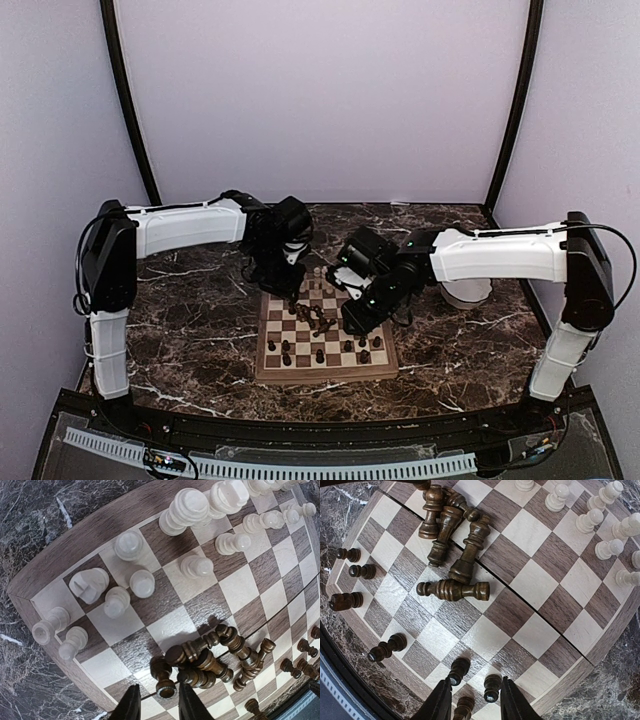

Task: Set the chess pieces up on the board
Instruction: Pick up the rook from the chessboard.

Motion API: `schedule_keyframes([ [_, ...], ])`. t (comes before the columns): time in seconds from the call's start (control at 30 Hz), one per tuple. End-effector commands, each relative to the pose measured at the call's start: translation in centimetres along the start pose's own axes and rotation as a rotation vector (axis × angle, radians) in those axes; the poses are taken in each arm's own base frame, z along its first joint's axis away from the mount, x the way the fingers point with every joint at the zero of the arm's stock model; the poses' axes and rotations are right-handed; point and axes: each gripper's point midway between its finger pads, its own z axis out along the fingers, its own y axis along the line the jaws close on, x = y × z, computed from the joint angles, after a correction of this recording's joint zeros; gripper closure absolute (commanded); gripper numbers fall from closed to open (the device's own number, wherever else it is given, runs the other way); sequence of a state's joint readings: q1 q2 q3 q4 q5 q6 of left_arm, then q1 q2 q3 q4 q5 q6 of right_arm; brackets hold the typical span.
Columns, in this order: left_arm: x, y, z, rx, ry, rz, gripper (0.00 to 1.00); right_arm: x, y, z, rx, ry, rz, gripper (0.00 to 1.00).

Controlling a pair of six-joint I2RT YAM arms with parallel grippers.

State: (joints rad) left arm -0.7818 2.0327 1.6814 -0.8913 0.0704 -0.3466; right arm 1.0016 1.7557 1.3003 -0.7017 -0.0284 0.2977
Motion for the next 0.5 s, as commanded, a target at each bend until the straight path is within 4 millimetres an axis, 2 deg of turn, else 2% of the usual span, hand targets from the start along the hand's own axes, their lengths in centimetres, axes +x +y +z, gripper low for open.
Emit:
schedule_keyframes([
  [0.0,-0.1,0.0,-0.4,0.013,0.008,0.016,0.72,-0.4,0.2,-1.0,-0.003,-0.043,0.005,0.65],
  [0.47,0.8,0.0,0.8,0.022,0.053,0.014,0.72,-0.5,0.2,-1.0,-0.004,-0.046,0.007,0.65],
])
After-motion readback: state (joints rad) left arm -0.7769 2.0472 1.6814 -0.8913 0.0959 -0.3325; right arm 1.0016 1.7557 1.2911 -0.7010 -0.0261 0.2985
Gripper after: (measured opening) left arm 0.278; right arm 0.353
